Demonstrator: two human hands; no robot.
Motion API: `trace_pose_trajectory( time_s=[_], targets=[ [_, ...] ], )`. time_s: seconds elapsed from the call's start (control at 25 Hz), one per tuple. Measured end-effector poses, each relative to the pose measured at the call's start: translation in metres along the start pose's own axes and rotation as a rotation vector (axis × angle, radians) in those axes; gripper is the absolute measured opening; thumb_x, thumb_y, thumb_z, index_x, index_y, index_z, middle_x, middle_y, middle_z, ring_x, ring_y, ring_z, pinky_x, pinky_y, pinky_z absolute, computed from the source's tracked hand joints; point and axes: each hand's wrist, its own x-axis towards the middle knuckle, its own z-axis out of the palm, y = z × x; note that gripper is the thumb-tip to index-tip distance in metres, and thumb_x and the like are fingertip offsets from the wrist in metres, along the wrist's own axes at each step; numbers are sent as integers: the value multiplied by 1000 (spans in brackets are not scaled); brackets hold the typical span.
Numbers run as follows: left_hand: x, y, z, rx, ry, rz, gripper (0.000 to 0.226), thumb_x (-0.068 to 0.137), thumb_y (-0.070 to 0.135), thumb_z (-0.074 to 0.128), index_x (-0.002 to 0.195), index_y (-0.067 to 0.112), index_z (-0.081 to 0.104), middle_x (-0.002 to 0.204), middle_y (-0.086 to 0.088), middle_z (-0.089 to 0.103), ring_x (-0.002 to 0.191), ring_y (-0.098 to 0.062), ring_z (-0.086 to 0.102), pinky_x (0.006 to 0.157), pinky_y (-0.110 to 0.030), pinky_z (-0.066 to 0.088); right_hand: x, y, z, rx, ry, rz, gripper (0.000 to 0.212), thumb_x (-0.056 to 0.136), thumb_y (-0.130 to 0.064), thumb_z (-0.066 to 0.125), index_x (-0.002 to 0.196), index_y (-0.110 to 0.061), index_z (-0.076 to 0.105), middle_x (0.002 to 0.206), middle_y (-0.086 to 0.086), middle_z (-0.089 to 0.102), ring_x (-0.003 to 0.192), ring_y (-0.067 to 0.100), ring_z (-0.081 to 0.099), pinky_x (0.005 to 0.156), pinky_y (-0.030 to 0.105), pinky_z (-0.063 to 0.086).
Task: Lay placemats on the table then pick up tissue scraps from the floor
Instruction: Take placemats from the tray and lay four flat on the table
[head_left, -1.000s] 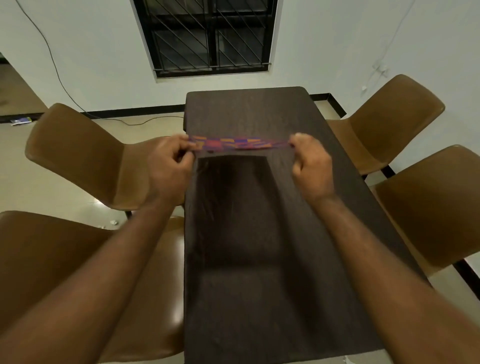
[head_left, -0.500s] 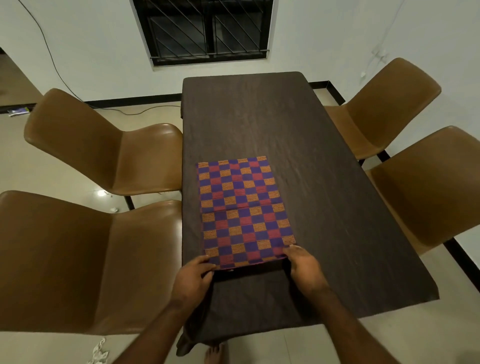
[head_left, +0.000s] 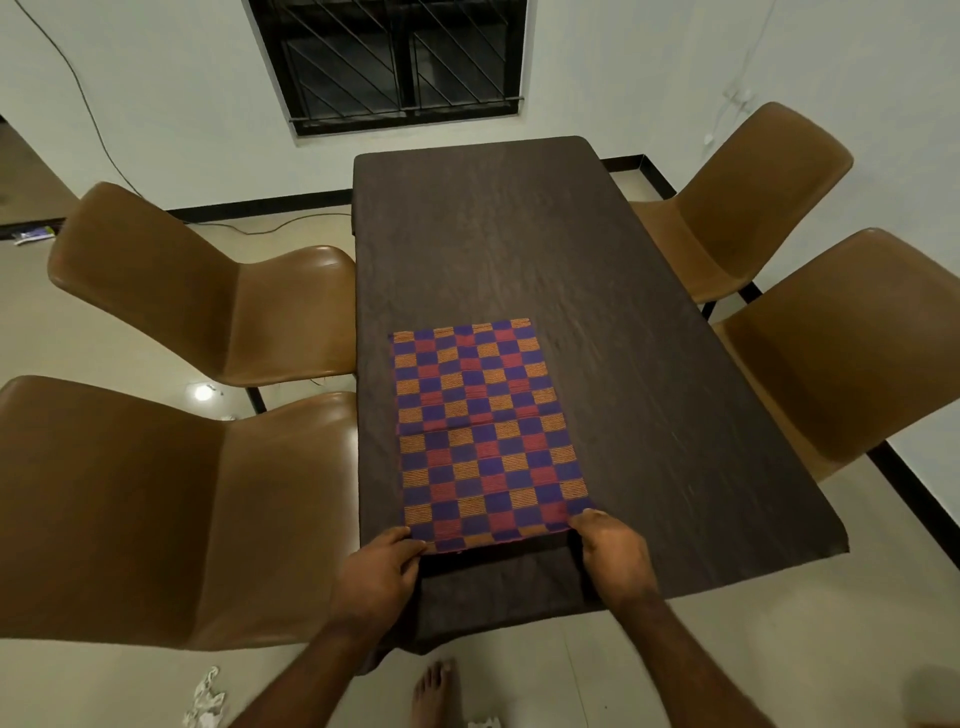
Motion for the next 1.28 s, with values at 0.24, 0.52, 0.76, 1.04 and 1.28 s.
trace_pose_trajectory(
  time_s=[0.24, 0.52, 0.76, 1.04, 1.28],
  targets=[
    [-14, 1, 1, 132, -33, 49, 28, 99, 47, 57, 122, 41, 72, 136, 17, 63, 118, -8, 61, 91, -27, 54, -7, 3, 8, 16, 20, 35, 25, 104, -37, 47, 95, -24, 66, 93, -7, 70, 88, 8, 67, 67, 16, 49],
    [-14, -4, 2, 218, -106, 120, 31, 99, 49, 55, 125, 39, 70, 139, 16, 56, 126, -10, 52, 96, -29, 53, -11, 7, 15, 95, 11, 48, 19, 98, -19, 54, 112, -22, 67, 119, -5, 65, 106, 12, 60, 93, 24, 48],
    [-10, -3, 1, 273, -101, 215, 29, 103, 46, 47, 120, 36, 67, 126, 14, 60, 109, -10, 58, 88, -26, 53, -15, 6, 10, 52, -17, 61, 24, 102, -33, 51, 123, -28, 62, 128, -6, 63, 113, 10, 59, 102, 25, 45],
    [68, 15, -53, -45, 38, 159, 11, 99, 34, 56, 105, 40, 62, 99, 19, 61, 85, -1, 59, 74, -24, 52, 51, -18, -77, 12, 227, -56, 25, 95, -21, 50, 110, -28, 70, 106, -3, 70, 100, 17, 63, 85, 37, 56],
    [102, 20, -75, -138, -103, 213, 11, 83, 46, 57, 89, 38, 62, 90, 24, 63, 84, 0, 62, 73, -22, 55, 78, -26, -91, -8, 181, -40, 27, 89, -20, 56, 112, -28, 67, 107, -6, 66, 101, 15, 58, 87, 36, 54]
  ],
)
